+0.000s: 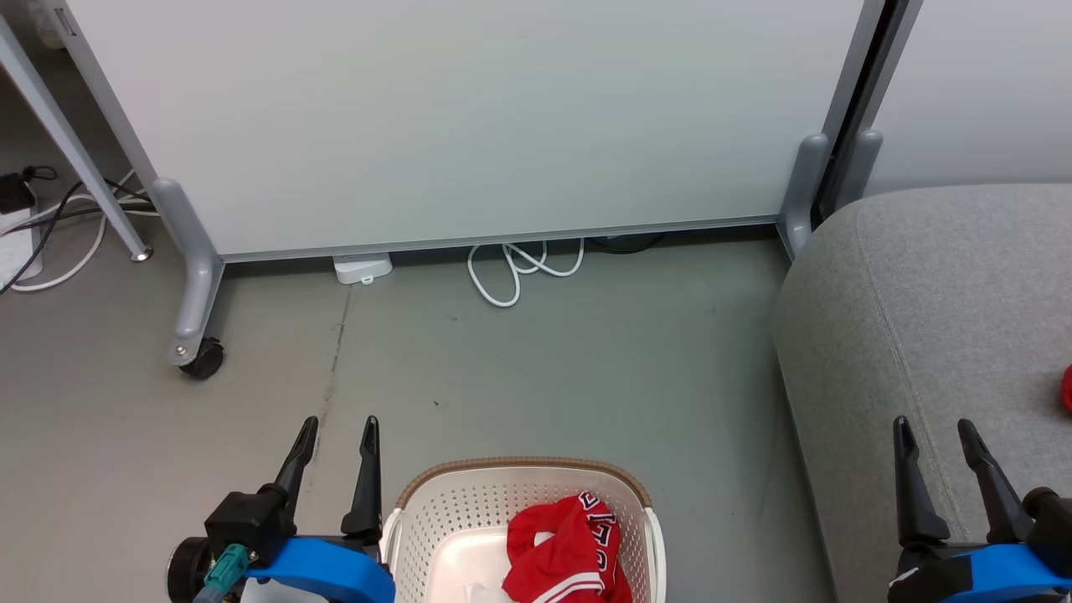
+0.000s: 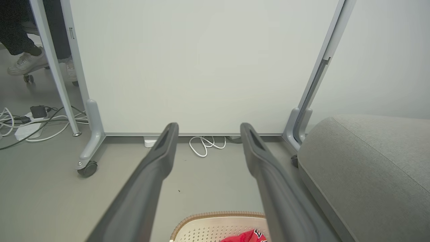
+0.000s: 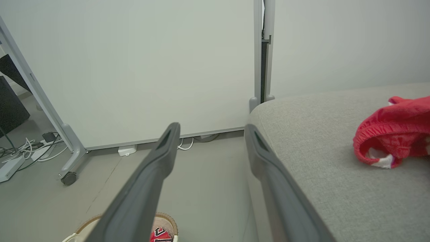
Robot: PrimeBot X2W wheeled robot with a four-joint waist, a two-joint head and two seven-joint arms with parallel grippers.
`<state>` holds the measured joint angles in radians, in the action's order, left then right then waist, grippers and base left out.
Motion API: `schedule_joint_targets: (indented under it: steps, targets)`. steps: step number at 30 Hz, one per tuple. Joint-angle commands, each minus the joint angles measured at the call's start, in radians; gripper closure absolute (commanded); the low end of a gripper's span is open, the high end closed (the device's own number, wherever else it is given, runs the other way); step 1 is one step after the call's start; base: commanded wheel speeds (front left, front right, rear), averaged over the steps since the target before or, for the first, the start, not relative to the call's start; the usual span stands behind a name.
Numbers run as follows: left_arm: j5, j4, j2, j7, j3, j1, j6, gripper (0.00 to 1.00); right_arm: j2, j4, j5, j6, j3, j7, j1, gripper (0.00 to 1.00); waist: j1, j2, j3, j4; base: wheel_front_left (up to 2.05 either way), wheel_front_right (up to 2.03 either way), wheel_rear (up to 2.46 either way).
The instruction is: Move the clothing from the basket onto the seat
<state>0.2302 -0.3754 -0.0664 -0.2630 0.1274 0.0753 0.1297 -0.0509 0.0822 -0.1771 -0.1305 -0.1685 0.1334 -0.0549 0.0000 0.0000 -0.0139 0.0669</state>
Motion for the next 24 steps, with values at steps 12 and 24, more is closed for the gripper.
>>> schedule_joint_targets:
  steps: [12, 24]
  targets:
    - [0.009, -0.004, -0.003, -0.003, 0.03, 0.05, 0.001, 0.0, 0.001, -0.017, -0.003, -0.001, 0.04, 0.005, 0.044, 0.0, 0.0, 0.0, -0.072, -0.035, 0.0, 0.0, 0.0]
    - [0.022, -0.066, -0.015, -0.003, 0.119, 0.142, 0.001, 0.0, 0.001, -0.055, -0.009, -0.001, 0.128, 0.015, 0.124, 0.0, 0.0, 0.0, -0.246, -0.125, 0.0, 0.0, 0.0]
